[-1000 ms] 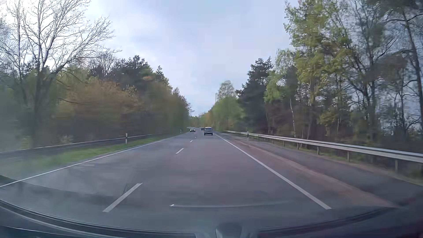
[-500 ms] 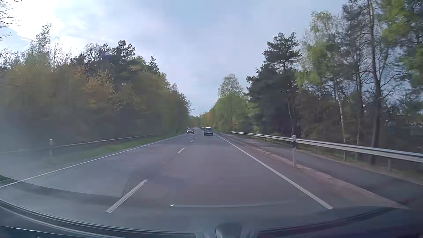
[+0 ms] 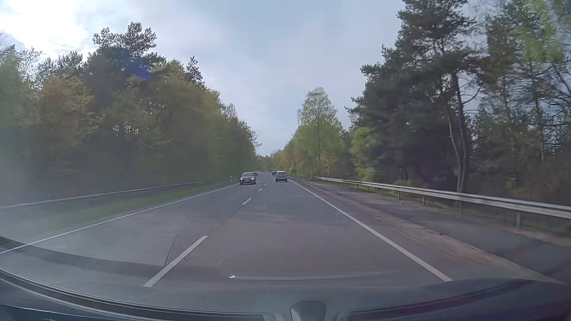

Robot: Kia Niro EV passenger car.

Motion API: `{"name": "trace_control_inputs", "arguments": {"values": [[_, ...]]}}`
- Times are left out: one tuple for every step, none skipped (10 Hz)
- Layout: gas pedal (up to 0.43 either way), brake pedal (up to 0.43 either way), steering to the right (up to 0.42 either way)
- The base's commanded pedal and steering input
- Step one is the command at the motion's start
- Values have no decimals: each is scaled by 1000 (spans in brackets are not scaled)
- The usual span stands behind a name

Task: Follow the waypoints while adhering to traffic rules and regulations

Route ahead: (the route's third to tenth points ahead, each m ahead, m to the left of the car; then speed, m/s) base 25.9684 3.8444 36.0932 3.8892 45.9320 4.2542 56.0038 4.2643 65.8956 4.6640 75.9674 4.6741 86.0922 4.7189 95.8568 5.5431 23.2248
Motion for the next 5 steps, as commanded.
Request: {"name": "trace_control_inputs", "arguments": {"values": [[189,0,-6],[189,0,-6],[189,0,-6],[189,0,-6],[189,0,-5]]}}
